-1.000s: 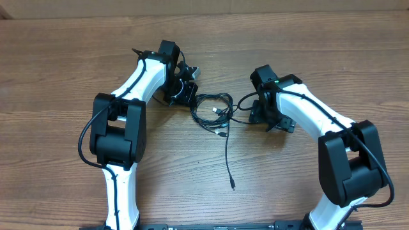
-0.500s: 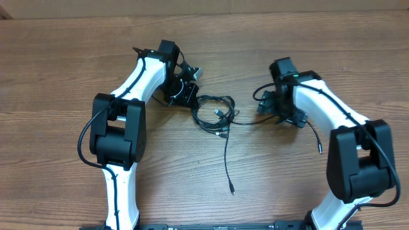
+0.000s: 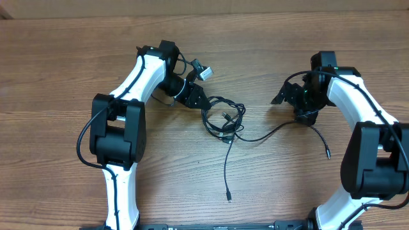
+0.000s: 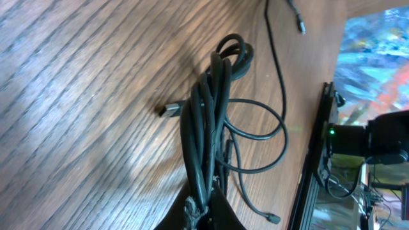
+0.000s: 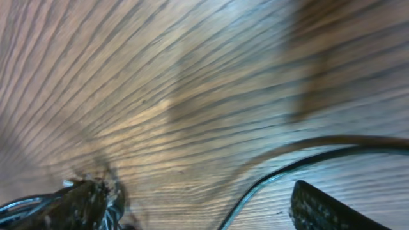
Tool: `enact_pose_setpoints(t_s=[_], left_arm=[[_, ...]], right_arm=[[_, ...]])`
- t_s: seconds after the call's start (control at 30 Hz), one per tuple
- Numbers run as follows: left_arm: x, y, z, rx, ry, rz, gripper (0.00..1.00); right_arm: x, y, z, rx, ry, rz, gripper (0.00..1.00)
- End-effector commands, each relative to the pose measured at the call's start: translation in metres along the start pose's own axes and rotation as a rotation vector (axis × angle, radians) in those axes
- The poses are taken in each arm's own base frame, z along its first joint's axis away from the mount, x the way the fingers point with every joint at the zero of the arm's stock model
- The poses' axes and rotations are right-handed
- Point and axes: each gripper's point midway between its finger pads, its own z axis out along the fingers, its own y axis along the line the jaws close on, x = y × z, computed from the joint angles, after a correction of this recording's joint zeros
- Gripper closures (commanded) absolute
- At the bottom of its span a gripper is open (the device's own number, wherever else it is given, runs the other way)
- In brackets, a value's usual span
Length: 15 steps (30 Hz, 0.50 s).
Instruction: Untangle cables
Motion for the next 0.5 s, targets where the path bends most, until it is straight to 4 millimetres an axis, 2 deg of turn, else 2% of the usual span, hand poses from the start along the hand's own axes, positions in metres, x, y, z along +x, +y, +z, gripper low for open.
enact_pose_setpoints(t_s=[0.0,0.1,0.23,0.47], left_arm=[[-0.014,-0.009,-0.009,0.09,-0.078,0.054,0.96],[-0.016,-0.017,-0.017,0.152,-0.124,0.076,0.96],[-0.016,-0.02,-0.029,0.197,-0.17,0.1,0.96],[-0.016,-0.01,-0.05,0.204,-0.23,0.08,0.96]], right_arm=[[0.017,0.008,0.011,-0.022,0.046,-0.033,0.12],[0.029,0.011,0.024,-0.015,0.062,-0.062,0.15],[0.055,0.014,0.046,0.004,0.099,-0.048,0.16],[0.098,0.024,0.079,0.023,0.141,-0.091,0.15]])
